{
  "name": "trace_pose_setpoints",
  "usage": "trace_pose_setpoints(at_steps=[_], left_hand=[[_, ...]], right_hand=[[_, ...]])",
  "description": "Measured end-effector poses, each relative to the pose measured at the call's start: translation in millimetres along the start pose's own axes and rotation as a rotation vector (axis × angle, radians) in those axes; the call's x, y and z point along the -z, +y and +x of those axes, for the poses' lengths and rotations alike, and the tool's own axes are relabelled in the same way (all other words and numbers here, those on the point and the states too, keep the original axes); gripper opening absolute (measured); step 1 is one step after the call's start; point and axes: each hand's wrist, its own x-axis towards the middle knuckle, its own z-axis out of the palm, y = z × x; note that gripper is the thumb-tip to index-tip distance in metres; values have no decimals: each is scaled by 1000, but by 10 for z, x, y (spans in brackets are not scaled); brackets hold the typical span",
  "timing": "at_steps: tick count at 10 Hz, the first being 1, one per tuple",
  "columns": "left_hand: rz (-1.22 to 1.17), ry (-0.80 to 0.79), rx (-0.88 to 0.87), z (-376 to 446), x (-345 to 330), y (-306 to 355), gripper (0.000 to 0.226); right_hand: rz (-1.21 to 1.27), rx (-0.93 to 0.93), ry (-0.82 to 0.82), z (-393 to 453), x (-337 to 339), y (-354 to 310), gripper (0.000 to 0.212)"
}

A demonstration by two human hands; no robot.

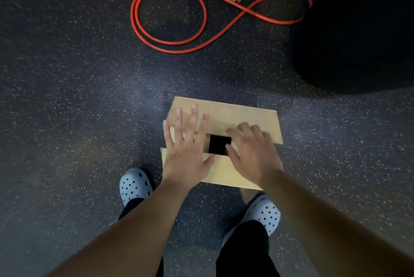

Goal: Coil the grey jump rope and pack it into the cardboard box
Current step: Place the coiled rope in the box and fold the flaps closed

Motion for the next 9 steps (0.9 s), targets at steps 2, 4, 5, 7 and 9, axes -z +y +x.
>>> trace_pose_setpoints(at_steps=[2,4,5,7,9], left_hand=[[-22,-114,-228,364,-209,-78,44],[23,-59,-228,420,-631,-199,38],[39,-31,-273,375,-674,-238,37],[23,-106,-298,449,-511,-195,44],[-89,-134,-223,672,16,-93,35]], right_hand=[[-110,31,-65,-55,-424,180,45],[-155,-50,25,152,-799,222,36],[-145,-68,50,144,-843,183,35],[-68,-97,13,110,-811,7,44],[49,-171,86,245,-231,-99,37]])
